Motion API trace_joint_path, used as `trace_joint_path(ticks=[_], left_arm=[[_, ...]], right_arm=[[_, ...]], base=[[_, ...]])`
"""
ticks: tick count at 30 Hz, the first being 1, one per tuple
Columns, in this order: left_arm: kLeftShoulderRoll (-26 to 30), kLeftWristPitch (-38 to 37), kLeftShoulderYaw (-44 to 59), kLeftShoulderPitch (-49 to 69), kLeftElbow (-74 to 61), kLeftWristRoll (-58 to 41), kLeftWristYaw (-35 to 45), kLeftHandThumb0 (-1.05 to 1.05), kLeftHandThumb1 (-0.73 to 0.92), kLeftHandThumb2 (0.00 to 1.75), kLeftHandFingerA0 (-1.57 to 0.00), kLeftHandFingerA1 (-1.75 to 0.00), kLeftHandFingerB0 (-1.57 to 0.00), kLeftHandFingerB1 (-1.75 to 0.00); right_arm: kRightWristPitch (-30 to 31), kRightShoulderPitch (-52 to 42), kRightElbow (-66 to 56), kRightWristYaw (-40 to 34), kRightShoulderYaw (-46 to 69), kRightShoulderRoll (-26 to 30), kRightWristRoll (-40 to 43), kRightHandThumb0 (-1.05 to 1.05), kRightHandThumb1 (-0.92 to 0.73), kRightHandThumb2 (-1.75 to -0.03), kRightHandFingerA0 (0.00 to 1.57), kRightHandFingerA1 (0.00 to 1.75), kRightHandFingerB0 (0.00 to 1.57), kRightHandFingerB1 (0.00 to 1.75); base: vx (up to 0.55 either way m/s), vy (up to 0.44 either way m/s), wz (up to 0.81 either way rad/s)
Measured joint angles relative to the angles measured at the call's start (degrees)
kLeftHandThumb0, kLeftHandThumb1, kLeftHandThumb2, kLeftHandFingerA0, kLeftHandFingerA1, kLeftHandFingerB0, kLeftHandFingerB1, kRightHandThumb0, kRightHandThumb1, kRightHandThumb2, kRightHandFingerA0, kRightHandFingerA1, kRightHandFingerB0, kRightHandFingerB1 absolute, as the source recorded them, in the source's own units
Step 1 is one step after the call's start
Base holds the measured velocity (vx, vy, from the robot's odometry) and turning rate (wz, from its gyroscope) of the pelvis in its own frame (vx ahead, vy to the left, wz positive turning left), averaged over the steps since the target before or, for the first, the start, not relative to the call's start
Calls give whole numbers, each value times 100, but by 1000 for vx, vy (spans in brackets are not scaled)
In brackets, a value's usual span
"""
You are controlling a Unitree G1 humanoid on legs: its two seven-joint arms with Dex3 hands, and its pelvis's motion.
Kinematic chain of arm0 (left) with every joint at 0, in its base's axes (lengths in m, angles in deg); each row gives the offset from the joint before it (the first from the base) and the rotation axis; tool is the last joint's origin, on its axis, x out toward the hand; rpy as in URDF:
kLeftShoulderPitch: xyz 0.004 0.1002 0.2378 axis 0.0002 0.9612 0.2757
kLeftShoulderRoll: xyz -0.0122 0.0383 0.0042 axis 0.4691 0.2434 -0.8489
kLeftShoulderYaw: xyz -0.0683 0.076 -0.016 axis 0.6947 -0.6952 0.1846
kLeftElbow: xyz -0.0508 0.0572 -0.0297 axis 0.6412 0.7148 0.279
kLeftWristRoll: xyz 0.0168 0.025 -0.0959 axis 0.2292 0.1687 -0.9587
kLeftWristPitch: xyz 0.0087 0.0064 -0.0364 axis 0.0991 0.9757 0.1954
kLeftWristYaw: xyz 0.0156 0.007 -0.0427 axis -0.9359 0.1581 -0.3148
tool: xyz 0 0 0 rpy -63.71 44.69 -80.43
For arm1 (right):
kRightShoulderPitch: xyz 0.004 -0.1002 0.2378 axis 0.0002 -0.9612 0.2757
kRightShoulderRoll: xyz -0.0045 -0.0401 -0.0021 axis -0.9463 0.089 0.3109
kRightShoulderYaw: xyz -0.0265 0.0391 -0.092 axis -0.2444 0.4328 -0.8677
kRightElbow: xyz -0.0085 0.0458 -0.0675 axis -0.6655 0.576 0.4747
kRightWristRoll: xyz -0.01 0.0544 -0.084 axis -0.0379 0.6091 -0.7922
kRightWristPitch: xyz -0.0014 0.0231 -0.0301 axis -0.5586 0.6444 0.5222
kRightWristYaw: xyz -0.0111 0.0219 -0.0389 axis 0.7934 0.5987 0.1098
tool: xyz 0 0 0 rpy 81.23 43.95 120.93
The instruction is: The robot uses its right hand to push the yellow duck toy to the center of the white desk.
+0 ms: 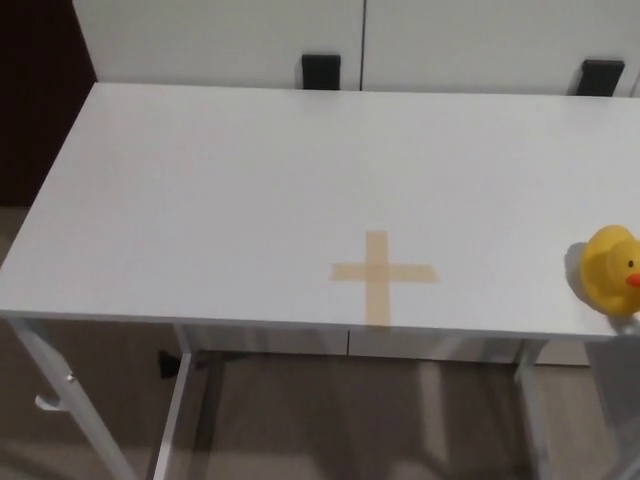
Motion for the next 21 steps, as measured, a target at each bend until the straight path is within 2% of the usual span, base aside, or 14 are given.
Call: trace_joint_path(ticks=[1, 4, 7, 11, 21], left_arm=[[0, 0, -1, 0, 0, 0, 0, -23, 64, 59, -66, -43, -85, -51], [0, 0, -21, -8, -15, 2, -2, -22, 65, 60, -70, -44, -81, -49], [-1, 0, -32, -18, -23, 3, -6, -25, 61, 58, -63, -41, -86, -52], [-24, 0, -47, -15, -18, 4, -26, -25, 64, 59, -70, -45, -81, -49], [-40, 0, -51, -9, -25, 3, -50, -24, 62, 58, -67, -43, -85, -51]], right_arm=[[-7, 28, 39, -14, -33, -37, -14, -83, -92, -72, 22, 36, 17, 32], [-39, 195, 230, -83, -210, -276, -85, -83, -92, -72, 22, 37, 18, 34], [-58, 253, 395, -121, -333, -403, -155, -83, -92, -74, 23, 40, 12, 33], [-135, 386, 692, -141, -524, -548, -257, -83, -91, -74, 24, 40, 13, 33], [-158, 644, 1147, -183, -801, -770, -420, -83, -92, -72, 24, 42, 14, 32]], base=[[0, 0, 0], [0, 0, 0], [0, 0, 0], [0, 0, 0], [0, 0, 0]])
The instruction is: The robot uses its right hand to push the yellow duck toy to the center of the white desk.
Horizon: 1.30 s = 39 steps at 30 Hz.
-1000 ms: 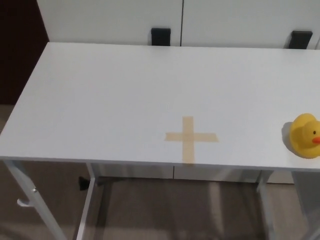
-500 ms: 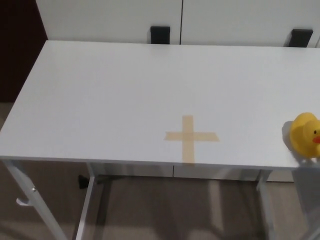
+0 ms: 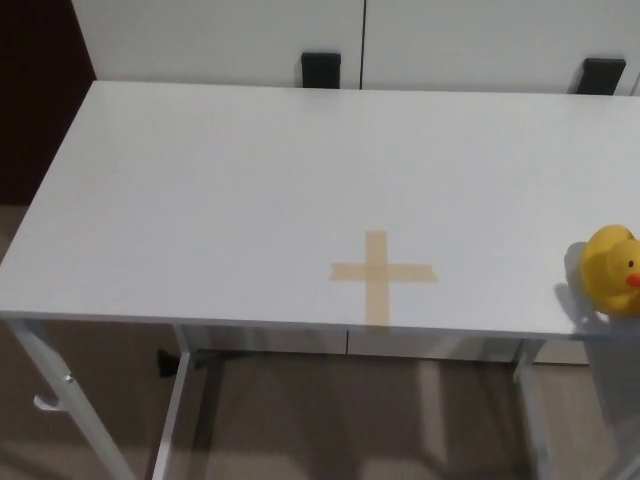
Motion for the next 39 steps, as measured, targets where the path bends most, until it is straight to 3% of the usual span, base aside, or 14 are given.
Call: trace_joint_path(ticks=[5, 12, 13, 16, 17, 20, 22, 23, 24, 34, 39], left_arm=[[-57, 0, -5, 5, 4, -1, -6, -28, 61, 60, -71, -47, -77, -48], [-115, 0, -5, 47, 1, 0, -20, -26, 62, 59, -71, -47, -81, -50], [-115, 0, -5, 47, 1, 0, -20, -24, 62, 59, -70, -45, -78, -49], [-128, 0, -18, 61, 9, 3, -42, -24, 62, 59, -70, -45, -78, -49], [-136, 0, -27, 67, 13, 5, -48, -23, 64, 60, -78, -51, -80, -50], [-160, 0, -73, 85, 34, 18, -70, -24, 62, 59, -76, -49, -83, -51], [-166, 0, -95, 87, 44, 24, -77, -24, 62, 59, -76, -49, -83, -51], [-172, 0, -104, 84, 46, 29, -82, -22, 63, 60, -76, -48, -86, -52], [-177, 0, -116, 84, 46, 35, -87, -22, 64, 60, -75, -47, -82, -50], [-189, -1, -173, 95, 60, 106, -119, -24, 61, 59, -75, -47, -84, -51], [-194, -1, -169, 95, 78, 117, -119, -21, 63, 59, -76, -49, -82, -51]], right_arm=[[10, 100, 149, 33, 136, -310, 109, -82, -92, -76, 26, 43, 16, 34], [66, 138, 169, 52, 261, -616, 246, -83, -92, -75, 34, 41, 24, 34], [66, 138, 169, 52, 261, -616, 246, -90, -83, -86, 33, 46, 22, 40], [66, 165, 182, 38, 271, -693, 252, -90, -83, -86, 33, 46, 22, 40], [66, 169, 182, 33, 271, -715, 252, -82, -92, -76, 39, 44, 29, 37], [54, 178, 182, 8, 260, -799, 249, -83, -92, -75, 40, 45, 32, 37], [42, 189, 183, -20, 250, -858, 246, -83, -92, -75, 40, 45, 32, 37], [31, 197, 183, -37, 243, -901, 246, -90, -83, -86, 36, 50, 27, 42], [22, 205, 183, -53, 240, -939, 247, -87, -92, -74, 37, 45, 31, 36], [-15, 360, 146, -250, 156, -1499, 245, -87, -92, -73, 37, 46, 29, 37], [-80, 377, 88, -398, 184, -1828, 280, -85, -92, -75, 29, 46, 25, 38]], base=[[0, 0, 0], [0, 0, 0], [0, 0, 0], [0, 0, 0], [0, 0, 0], [0, 0, 0], [0, 0, 0], [0, 0, 0], [0, 0, 0], [0, 0, 0], [0, 0, 0]])
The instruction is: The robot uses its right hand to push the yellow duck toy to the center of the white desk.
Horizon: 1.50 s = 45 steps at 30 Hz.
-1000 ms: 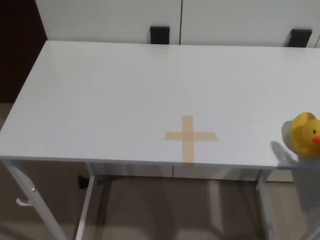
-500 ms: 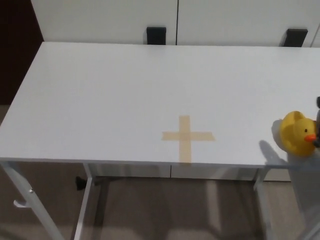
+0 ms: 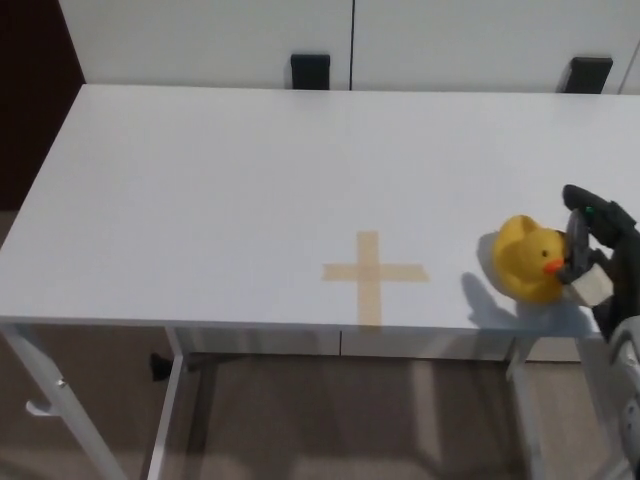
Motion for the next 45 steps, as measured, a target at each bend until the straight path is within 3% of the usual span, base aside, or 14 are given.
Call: trace_joint_path(ticks=[2, 3, 6, 7, 8, 16, 18, 19, 23, 24, 29, 34, 44, 45], left_arm=[[-7, 0, 2, 4, 0, 1, 0, -22, 62, 59, -74, -47, -82, -51], [-18, 0, 3, 2, -1, 0, 0, -21, 60, 59, -73, -47, -84, -51], [-30, 1, 3, -1, 9, 3, 0, -21, 60, 59, -73, -47, -84, -51], [-36, 1, 3, -10, 14, 4, 0, -20, 62, 59, -74, -47, -83, -51], [-45, 1, 2, -23, 18, 6, 0, -19, 63, 60, -77, -50, -83, -51], [-87, 0, 2, -37, 31, 10, -1, -22, 62, 59, -76, -49, -84, -52], [-90, 0, 1, -36, 26, 15, 0, -21, 64, 60, -77, -50, -84, -52], [-98, 0, 3, -38, 20, 14, 0, -21, 63, 60, -78, -50, -85, -52], [-111, 0, 3, -33, 19, 16, 0, -22, 64, 60, -78, -51, -86, -52], [-112, 0, 3, -33, 19, 16, 0, -21, 64, 60, -79, -52, -81, -51], [-114, 0, 2, -33, 15, 27, 1, -20, 64, 60, -79, -53, -83, -52], [-113, 0, 3, -36, -12, 28, 1, -21, 61, 59, -76, -50, -88, -53], [-107, 0, -17, -36, -9, 44, 1, -20, 65, 60, -80, -52, -86, -52], [-107, 0, -19, -36, -9, 45, 1, -21, 62, 59, -74, -48, -86, -53]], right_arm=[[-48, 0, -27, -128, 15, -161, 7, -86, -92, -77, 29, 44, 25, 36], [-85, 0, -51, -237, 19, -276, 9, -79, -75, -118, 0, 45, 9, 38], [-138, -1, -88, -454, 17, -454, -11, -79, -75, -118, 0, 45, 9, 38], [-164, -1, -105, -553, 16, -532, -28, -86, -92, -81, 0, 34, 8, 29], [-188, -1, -125, -660, 15, -618, -45, -76, -80, -122, 2, 24, 3, 21], [-338, -1, -197, -1238, -99, -1043, -156, -80, -77, -121, 1, 29, 3, 22], [-358, -1, -202, -1299, -192, -1119, -197, -87, -81, -123, 0, 27, 13, 19], [-366, -1, -205, -1311, -281, -1161, -232, -92, -91, -86, 0, 35, 5, 29], [-369, -2, -220, -1308, -514, -1248, -311, -90, -92, -80, 0, 40, 2, 33], [-367, -3, -226, -1299, -564, -1267, -324, -83, -75, -120, 2, 28, 5, 20], [-314, -5, -242, -1116, -944, -1262, -429, -92, -78, -121, 0, 33, 14, 21], [-267, -4, -243, -951, -1162, -1136, -521, -85, -73, -122, 0, 40, 2, 25], [-237, -3, -237, -650, -1378, -862, -646, -90, -74, -122, 0, 49, 1, 30], [-236, -3, -238, -635, -1386, -855, -653, -93, -76, -122, 2, 52, 10, 34]], base=[[0, 0, 0], [0, 0, 0], [0, 0, 0], [0, 0, 0], [0, 0, 0], [0, 0, 0], [0, 0, 0], [0, 0, 0], [0, 0, 0], [0, 0, 0], [0, 0, 0], [0, 0, 0], [0, 0, 0], [0, 0, 0]])
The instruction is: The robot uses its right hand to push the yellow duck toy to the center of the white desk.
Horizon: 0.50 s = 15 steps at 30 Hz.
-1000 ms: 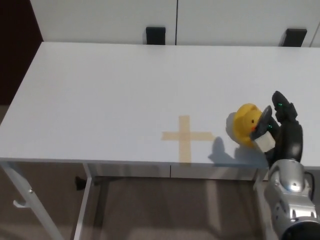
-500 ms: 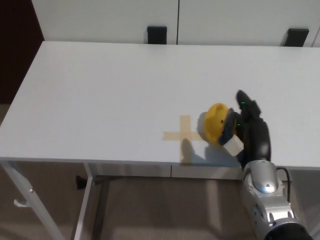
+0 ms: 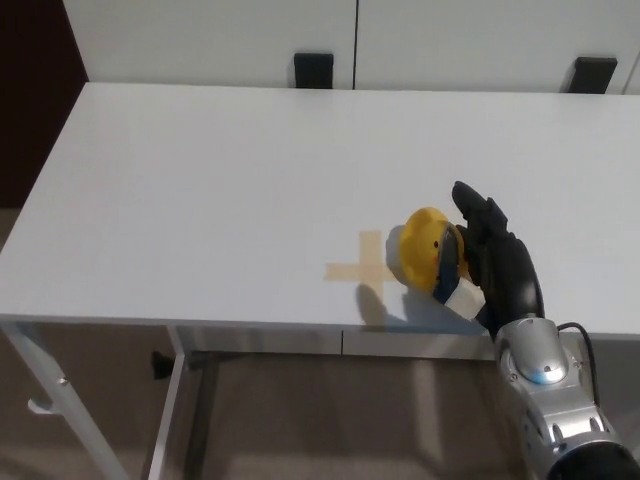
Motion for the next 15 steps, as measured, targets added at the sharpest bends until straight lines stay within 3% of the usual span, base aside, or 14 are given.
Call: trace_joint_path(ticks=[1, 2, 3, 7, 10, 12, 13, 15], left_arm=[[0, 0, -5, 1, 1, 3, -1, -21, 62, 59, -74, -48, -86, -53], [0, 0, -8, 4, 0, 5, -1, -21, 65, 60, -81, -54, -85, -52], [0, 0, -8, 5, 0, 6, 0, -20, 66, 61, -82, -55, -86, -53], [0, 0, 4, 2, 16, 3, 1, -21, 65, 60, -81, -57, -86, -52], [0, 0, 12, -3, 14, 2, 2, -21, 65, 60, -81, -57, -86, -52], [0, 0, 12, -2, 11, 2, 2, -21, 63, 60, -75, -49, -85, -52], [0, 0, 12, -2, 12, 2, 2, -19, 66, 60, -79, -56, -83, -52], [0, 0, 11, -1, 17, 4, 2, -19, 66, 60, -79, -56, -83, -52]], right_arm=[[2, 0, -2, 16, -11, 5, -7, -93, -76, -122, 2, 52, 10, 34], [5, 0, -5, 33, -28, 6, -20, -98, -92, -78, 3, 42, 6, 30], [6, 0, -7, 41, -37, 4, -28, -88, -77, -122, 0, 35, 12, 24], [10, 1, -12, 79, -66, -62, -48, -94, -81, -125, 7, 25, 9, 12], [37, 21, -17, 93, -126, -180, -70, -94, -81, -125, 7, 25, 9, 12], [69, 32, -33, 98, -168, -269, -73, -87, -77, -121, 0, 21, 0, 17], [76, 33, -39, 101, -175, -286, -74, -98, -84, -126, 0, 13, 0, 7], [122, 34, -73, 103, -187, -332, -73, -98, -84, -126, 0, 13, 0, 7]], base=[[0, 0, 0], [0, 0, 0], [0, 0, 0], [0, 0, 0], [0, 0, 0], [0, 0, 0], [0, 0, 0], [0, 0, 0]])
